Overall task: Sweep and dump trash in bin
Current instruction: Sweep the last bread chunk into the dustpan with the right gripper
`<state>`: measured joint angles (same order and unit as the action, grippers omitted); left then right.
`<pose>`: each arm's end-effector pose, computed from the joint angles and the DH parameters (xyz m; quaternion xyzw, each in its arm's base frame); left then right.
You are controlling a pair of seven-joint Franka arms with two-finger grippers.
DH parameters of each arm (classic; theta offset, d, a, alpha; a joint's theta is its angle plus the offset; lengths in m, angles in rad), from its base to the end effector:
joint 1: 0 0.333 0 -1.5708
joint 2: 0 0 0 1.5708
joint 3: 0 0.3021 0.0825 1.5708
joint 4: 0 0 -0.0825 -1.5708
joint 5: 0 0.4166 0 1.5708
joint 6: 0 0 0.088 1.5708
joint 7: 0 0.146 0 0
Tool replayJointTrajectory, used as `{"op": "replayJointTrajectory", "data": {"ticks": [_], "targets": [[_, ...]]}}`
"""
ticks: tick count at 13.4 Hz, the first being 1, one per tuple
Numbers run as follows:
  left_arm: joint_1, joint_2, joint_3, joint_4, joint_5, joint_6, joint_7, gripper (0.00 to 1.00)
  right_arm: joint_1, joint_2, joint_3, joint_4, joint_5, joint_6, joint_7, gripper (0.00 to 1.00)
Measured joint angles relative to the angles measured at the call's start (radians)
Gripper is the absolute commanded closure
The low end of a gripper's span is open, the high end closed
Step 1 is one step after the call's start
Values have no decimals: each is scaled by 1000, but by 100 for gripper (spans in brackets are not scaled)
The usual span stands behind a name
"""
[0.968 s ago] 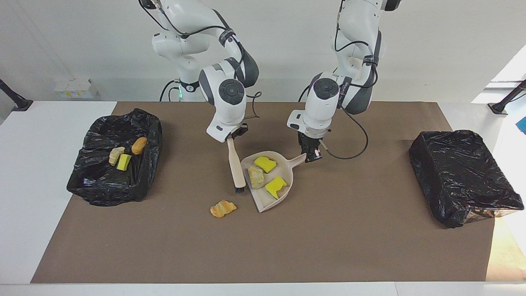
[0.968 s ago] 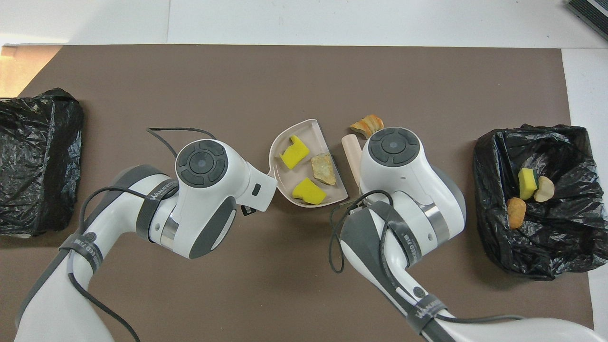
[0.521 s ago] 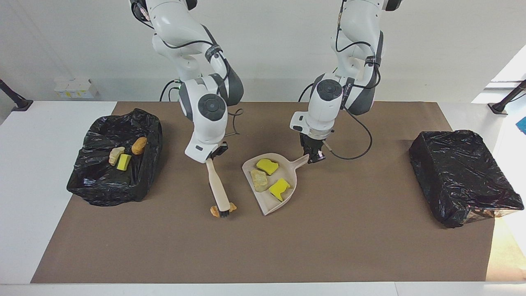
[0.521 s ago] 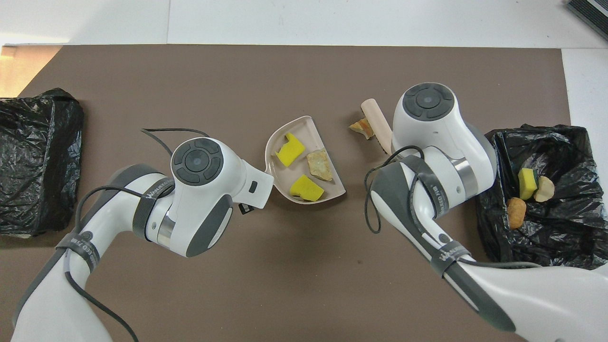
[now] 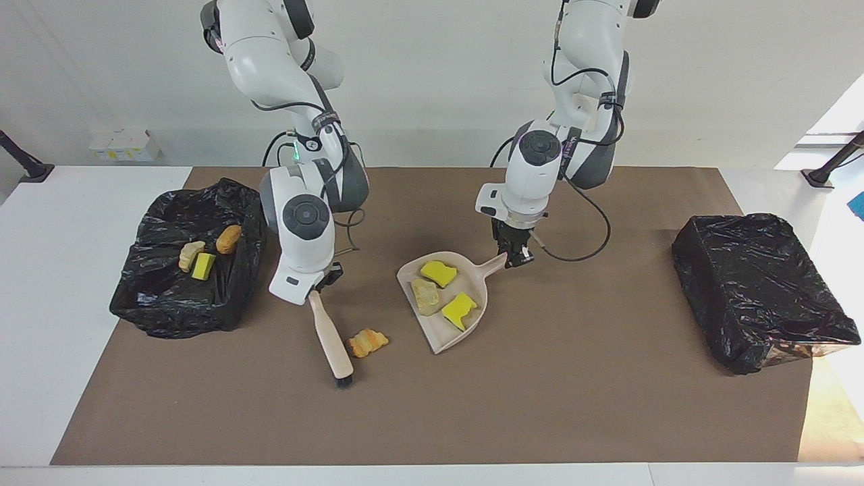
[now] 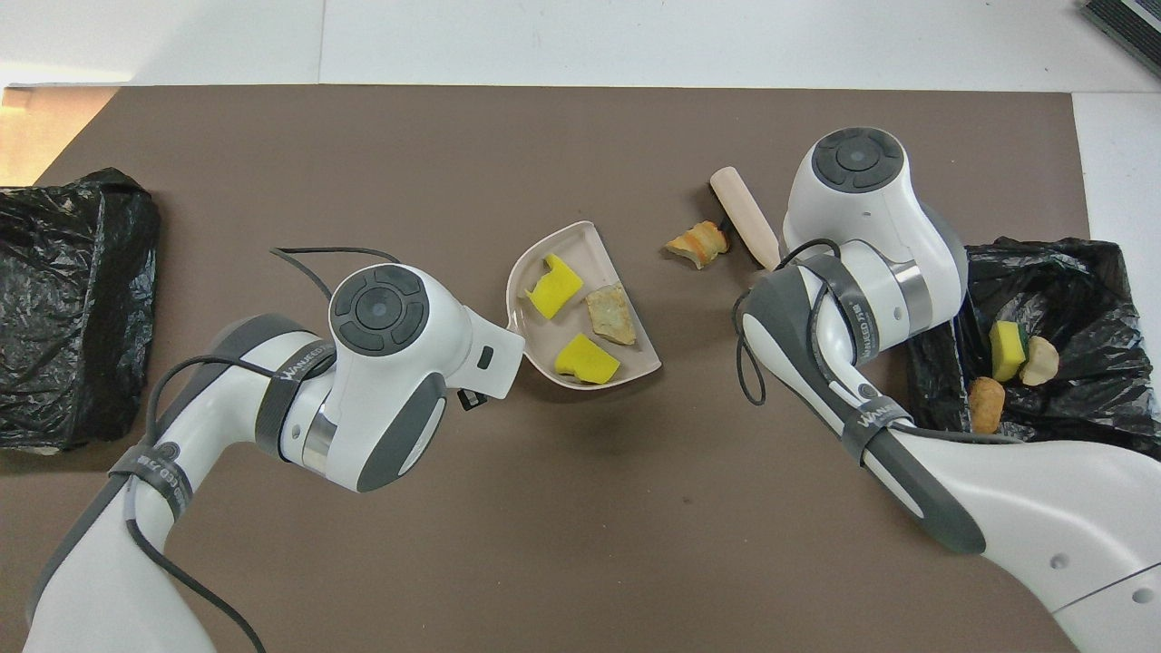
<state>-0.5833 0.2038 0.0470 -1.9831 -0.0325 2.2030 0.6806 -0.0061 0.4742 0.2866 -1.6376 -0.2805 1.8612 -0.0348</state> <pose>0.5317 -0.3188 0.2943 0.8256 -0.5642 0.0088 0.0078 0.6486 0.1415 0.2683 0.9707 0.2027 -0.1041 0.0761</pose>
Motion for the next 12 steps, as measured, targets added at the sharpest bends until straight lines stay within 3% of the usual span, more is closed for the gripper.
{"op": "replayJointTrajectory", "data": {"ticks": [7, 12], "targets": [[0, 0, 0, -1, 0, 0, -2, 100, 136, -21, 11, -53, 167, -37, 217, 100], [0, -6, -1, -14, 0, 8, -5, 100, 214, -41, 15, -71, 337, -38, 501, 100]]}}
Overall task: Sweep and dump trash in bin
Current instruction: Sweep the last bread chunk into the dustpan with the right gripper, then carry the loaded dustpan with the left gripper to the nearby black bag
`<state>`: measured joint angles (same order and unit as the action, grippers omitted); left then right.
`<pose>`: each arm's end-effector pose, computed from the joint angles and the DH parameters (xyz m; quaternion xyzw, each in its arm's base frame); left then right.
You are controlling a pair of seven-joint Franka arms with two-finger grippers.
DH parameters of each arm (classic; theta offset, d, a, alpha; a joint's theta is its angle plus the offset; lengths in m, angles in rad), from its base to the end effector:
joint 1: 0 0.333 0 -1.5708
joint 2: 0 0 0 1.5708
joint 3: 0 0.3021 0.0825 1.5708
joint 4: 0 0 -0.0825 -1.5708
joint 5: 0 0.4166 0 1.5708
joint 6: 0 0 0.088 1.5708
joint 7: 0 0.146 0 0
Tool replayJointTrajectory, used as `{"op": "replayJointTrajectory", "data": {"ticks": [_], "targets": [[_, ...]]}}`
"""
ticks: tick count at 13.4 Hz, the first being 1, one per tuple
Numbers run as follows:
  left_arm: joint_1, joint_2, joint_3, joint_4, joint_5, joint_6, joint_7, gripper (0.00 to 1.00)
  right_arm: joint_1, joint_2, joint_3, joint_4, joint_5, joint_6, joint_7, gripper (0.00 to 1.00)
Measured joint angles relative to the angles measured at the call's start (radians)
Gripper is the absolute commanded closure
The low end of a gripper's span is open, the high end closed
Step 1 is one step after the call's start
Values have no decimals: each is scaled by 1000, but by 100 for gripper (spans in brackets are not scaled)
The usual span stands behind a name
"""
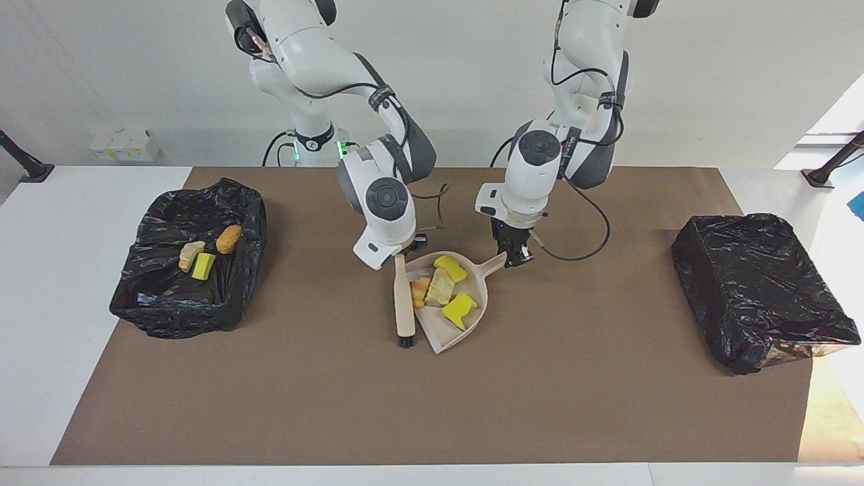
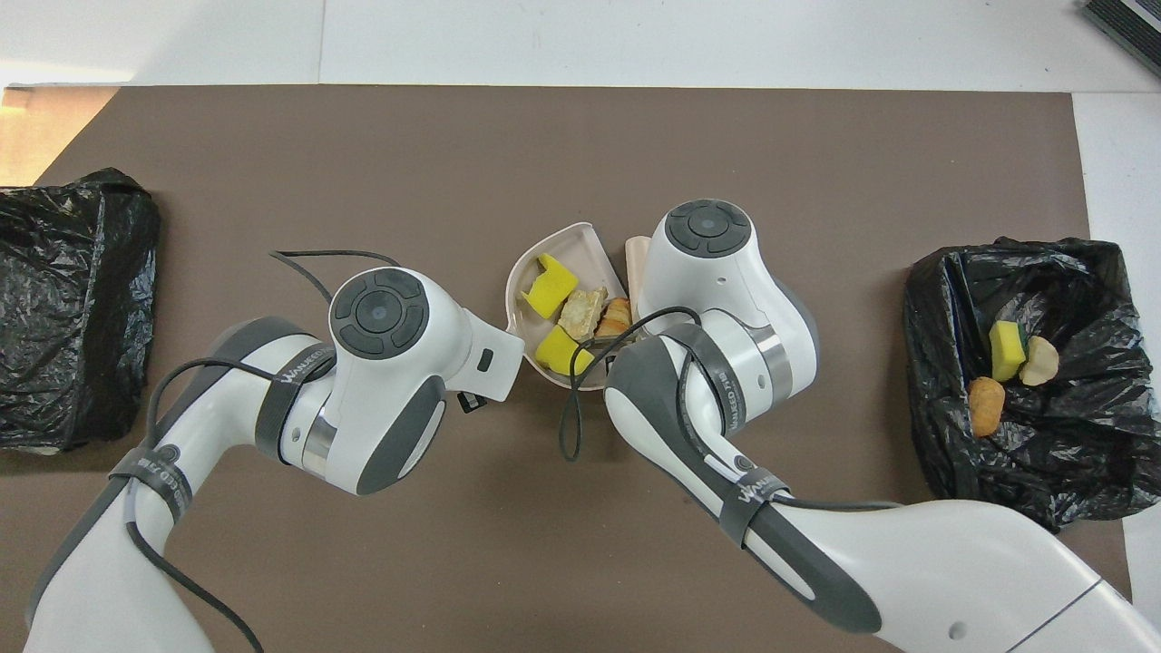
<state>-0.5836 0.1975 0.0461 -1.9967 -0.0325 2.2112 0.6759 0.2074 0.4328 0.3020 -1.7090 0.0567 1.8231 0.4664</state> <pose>0.5289 -0.3179 0.2925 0.8266 -0.5626 0.0092 0.0080 0.5560 0.3092 0.2633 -0.9847 -0.0065 0.1739 0.0093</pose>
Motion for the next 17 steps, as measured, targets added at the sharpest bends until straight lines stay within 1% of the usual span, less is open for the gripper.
{"op": "replayJointTrajectory", "data": {"ticks": [2, 4, 6, 8, 11, 12, 14, 15, 17], "targets": [[0, -2, 0, -6, 0, 8, 0, 100, 11, -4, 16, 0, 11, -9, 78, 100], [1, -4, 1, -11, 0, 19, 4, 100, 50, -11, 32, 0, 12, -17, 199, 100], [5, -4, 3, -18, 0, 49, 16, 100, 67, -23, 35, 0, 12, -46, 204, 100], [21, -4, 3, -28, -2, 87, 47, 100, 47, -55, 32, 2, 12, -91, 150, 100], [46, -3, 4, -33, -8, 112, 75, 100, 16, -146, 30, 1, 13, -163, 114, 100], [57, -3, 4, -33, -23, 115, 99, 100, 16, -182, 30, -1, 14, -187, 114, 100], [83, -2, 5, -33, -90, 118, 190, 100, 27, -264, 33, -18, 23, -248, 116, 100], [103, -3, 5, -32, -122, 118, 237, 100, 49, -304, 36, -33, 43, -268, 127, 100], [153, -7, 6, -28, -147, 116, 305, 100, 125, -362, 41, -60, 79, -291, 176, 100]]}}
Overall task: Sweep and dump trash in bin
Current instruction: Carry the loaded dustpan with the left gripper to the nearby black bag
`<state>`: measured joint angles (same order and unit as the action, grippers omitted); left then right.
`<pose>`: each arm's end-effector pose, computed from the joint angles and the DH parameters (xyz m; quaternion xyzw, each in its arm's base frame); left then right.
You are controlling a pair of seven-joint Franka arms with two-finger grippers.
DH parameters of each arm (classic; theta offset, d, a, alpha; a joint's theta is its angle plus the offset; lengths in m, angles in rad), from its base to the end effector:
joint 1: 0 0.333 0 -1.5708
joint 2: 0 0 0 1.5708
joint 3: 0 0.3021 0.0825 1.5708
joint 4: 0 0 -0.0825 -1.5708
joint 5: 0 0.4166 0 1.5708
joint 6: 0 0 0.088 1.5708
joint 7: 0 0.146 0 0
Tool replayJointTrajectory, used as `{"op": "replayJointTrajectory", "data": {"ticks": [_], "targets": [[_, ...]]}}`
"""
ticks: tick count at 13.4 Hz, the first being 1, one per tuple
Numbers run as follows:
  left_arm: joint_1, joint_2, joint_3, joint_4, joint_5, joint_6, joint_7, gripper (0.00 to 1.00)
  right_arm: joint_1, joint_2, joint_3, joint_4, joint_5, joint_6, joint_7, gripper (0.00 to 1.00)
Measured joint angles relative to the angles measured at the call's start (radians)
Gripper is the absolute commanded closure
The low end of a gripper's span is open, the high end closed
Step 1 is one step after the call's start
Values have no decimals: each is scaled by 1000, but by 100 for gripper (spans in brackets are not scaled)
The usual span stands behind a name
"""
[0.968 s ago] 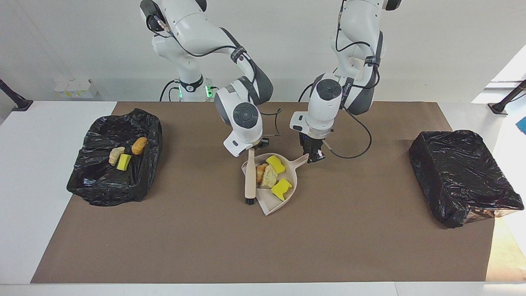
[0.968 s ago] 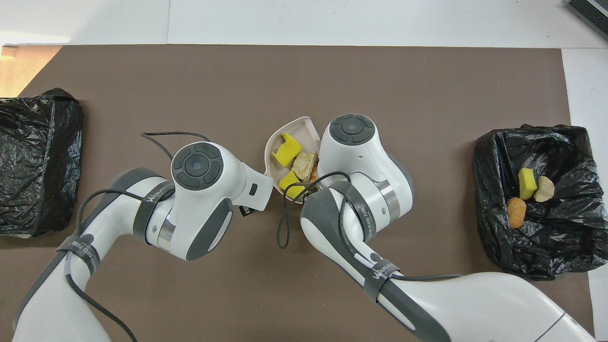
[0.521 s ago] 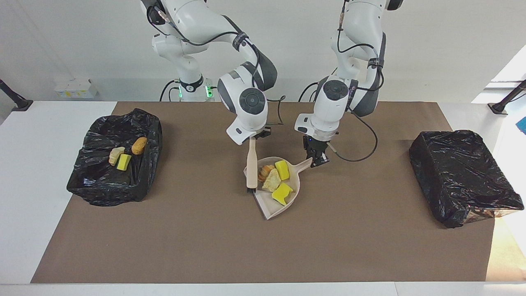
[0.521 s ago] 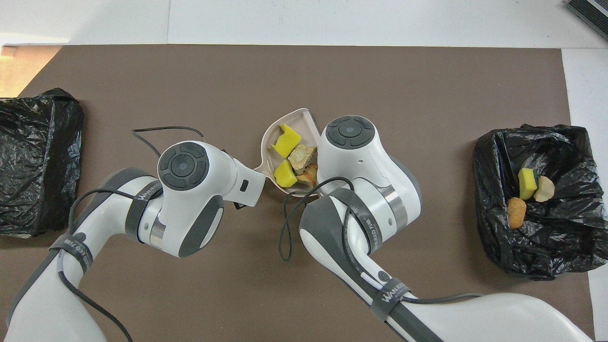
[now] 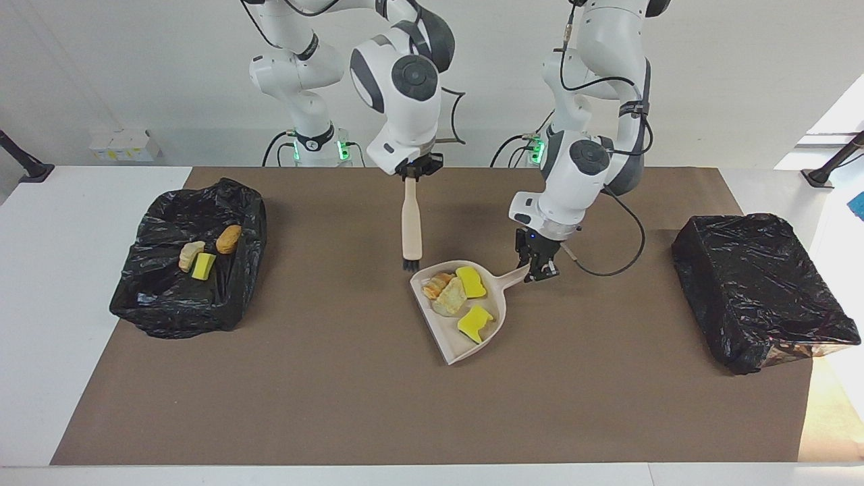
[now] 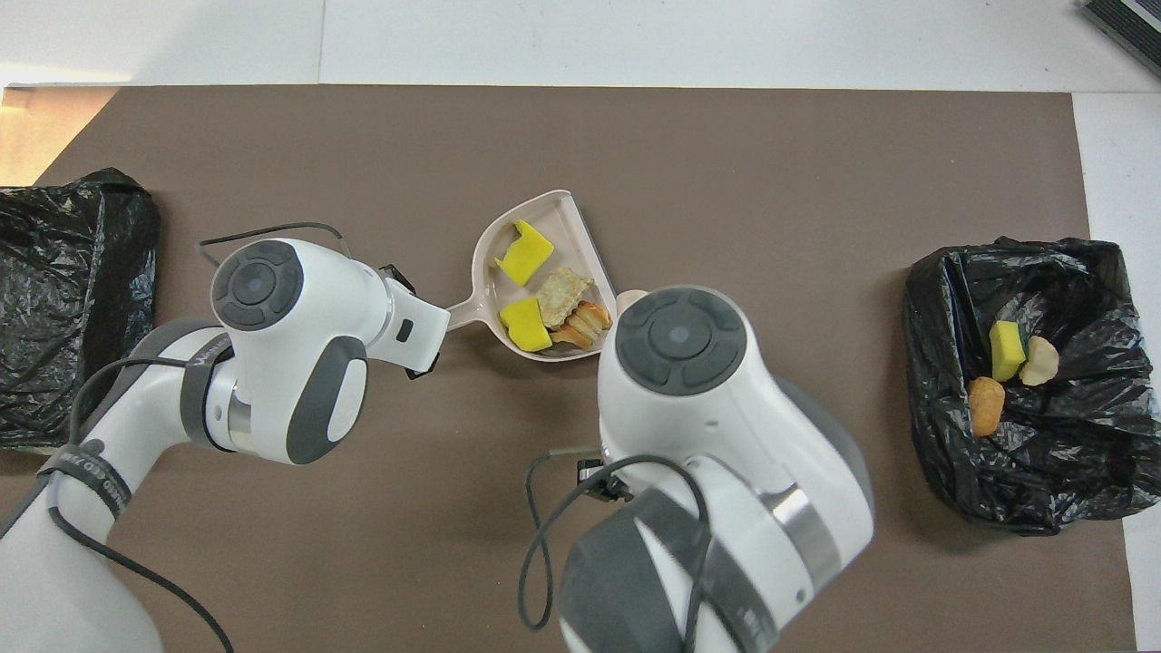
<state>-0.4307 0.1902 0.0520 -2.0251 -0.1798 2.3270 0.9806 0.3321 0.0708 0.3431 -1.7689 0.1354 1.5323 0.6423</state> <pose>0.5775 -0.2388 0.2951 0.8096 -0.5808 0.0724 0.0443 0.4317 0.3678 0.4357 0.9854 0.0100 -0.1676 0.0298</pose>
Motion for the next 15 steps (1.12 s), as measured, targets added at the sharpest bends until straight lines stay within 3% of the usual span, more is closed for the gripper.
{"op": "replayJointTrajectory", "data": {"ticks": [2, 5, 11, 15], "targets": [[51, -11, 1, 15, -4, -31, 41, 100, 53, -29, 4, -30, 91, 27, 31, 100], [137, -31, 2, 100, -7, -170, 125, 100, 110, -37, 5, -105, 152, 185, 87, 100], [352, -36, 3, 234, -8, -331, 330, 100, 333, 26, 6, -280, 147, 454, 296, 100], [493, -35, 3, 328, -8, -449, 483, 100, 340, 12, -1, -343, 136, 490, 267, 100]]}}
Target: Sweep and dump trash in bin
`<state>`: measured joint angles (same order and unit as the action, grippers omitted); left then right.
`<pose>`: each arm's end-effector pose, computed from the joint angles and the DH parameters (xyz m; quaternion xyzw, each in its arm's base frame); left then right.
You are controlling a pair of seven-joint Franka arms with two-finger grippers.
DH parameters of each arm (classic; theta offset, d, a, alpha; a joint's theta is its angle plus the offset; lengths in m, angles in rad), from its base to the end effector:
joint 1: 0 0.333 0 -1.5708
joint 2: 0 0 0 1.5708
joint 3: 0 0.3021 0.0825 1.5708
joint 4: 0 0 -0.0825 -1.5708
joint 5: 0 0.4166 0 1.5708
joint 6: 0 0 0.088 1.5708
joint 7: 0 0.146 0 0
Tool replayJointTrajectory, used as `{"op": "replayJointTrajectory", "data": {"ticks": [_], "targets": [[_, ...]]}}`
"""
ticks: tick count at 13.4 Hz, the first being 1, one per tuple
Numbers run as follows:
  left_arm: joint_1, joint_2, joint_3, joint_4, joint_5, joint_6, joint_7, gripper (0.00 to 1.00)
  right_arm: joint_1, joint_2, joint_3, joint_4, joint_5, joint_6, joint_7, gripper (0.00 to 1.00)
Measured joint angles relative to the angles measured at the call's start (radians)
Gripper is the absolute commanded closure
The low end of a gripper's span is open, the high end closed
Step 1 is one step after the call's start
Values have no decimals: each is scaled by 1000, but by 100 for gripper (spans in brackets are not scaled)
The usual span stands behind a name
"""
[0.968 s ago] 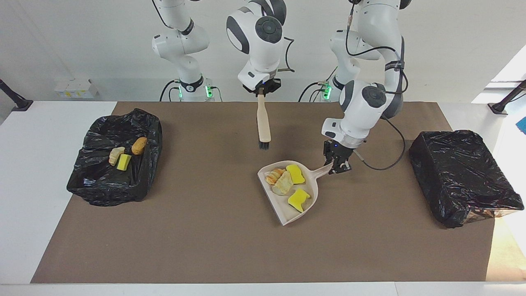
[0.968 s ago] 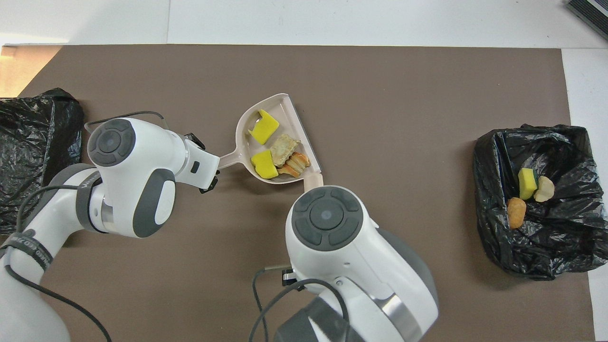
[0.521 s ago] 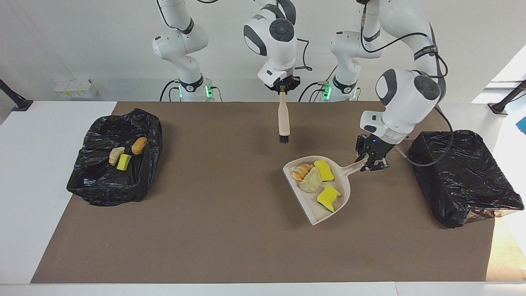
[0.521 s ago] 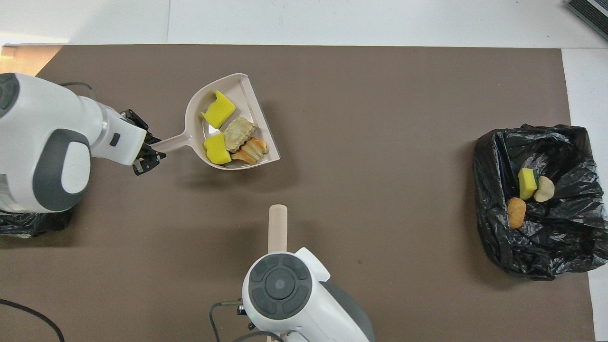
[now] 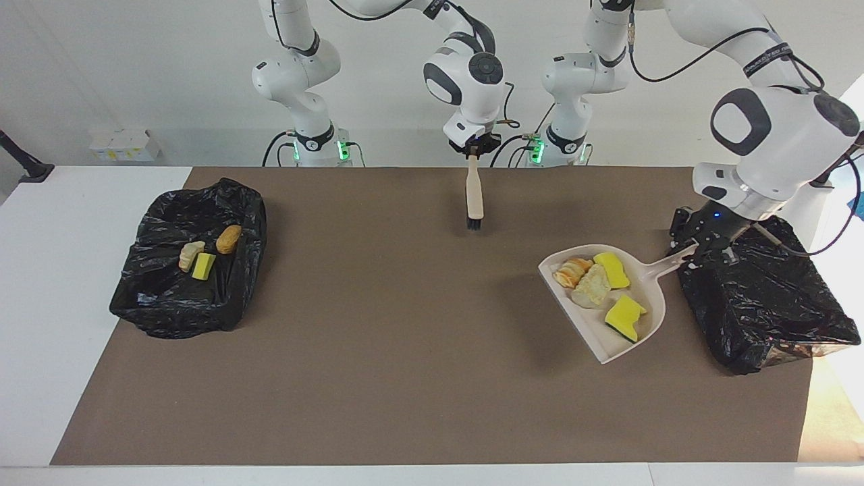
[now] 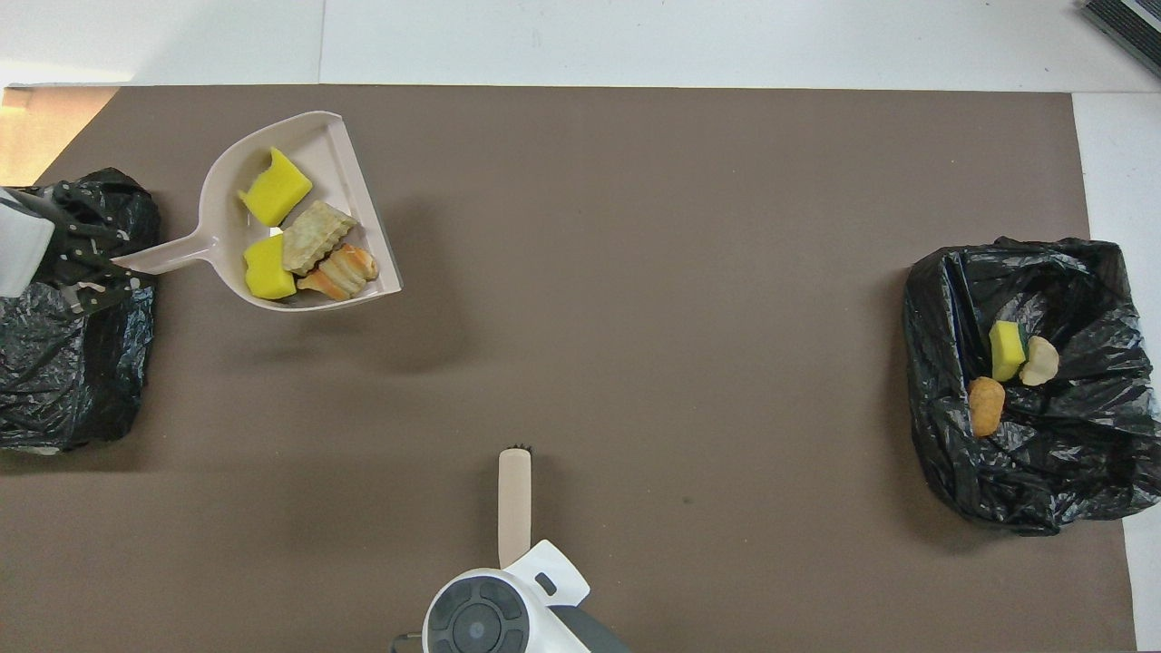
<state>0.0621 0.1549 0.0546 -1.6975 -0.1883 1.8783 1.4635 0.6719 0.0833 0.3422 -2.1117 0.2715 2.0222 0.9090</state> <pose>0.6417 0.0527 0.4404 0.7953 -0.6000 0.0702 0.0511 0.2730 0.4866 0.2978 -0.9878 0.0166 0.1549 0.0056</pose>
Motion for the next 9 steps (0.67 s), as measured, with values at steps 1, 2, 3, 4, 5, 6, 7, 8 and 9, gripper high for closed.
{"op": "replayJointTrajectory", "data": {"ticks": [1, 2, 3, 4, 5, 6, 7, 8, 9], "targets": [[39, 1, 0, 25, 0, -33, 58, 100, -2, -13, -1, -31, 0, 0, -33, 100], [78, 3, 0, 55, 0, -75, 119, 100, -3, -28, -2, -64, 0, 0, -59, 100], [117, 5, 1, 85, 1, -116, 174, 100, -5, -41, -2, -90, 0, 1, -73, 100], [158, 6, 1, 119, 1, -160, 229, 100, -8, -52, -2, -106, 0, 4, -84, 100], [201, 7, 2, 150, 1, -199, 281, 100, -9, -58, -2, -115, 0, 11, -97, 100], [243, 8, 2, 176, 2, -231, 334, 100, -10, -60, -2, -119, 0, 17, -105, 100], [288, 11, 3, 194, 2, -253, 389, 100, -11, -60, -2, -122, 0, 22, -107, 100], [333, 16, 4, 205, 2, -265, 447, 100, -11, -60, -2, -125, 0, 27, -107, 100], [372, 21, 5, 210, 3, -267, 499, 100, -11, -60, -2, -128, 0, 42, -107, 100]]}}
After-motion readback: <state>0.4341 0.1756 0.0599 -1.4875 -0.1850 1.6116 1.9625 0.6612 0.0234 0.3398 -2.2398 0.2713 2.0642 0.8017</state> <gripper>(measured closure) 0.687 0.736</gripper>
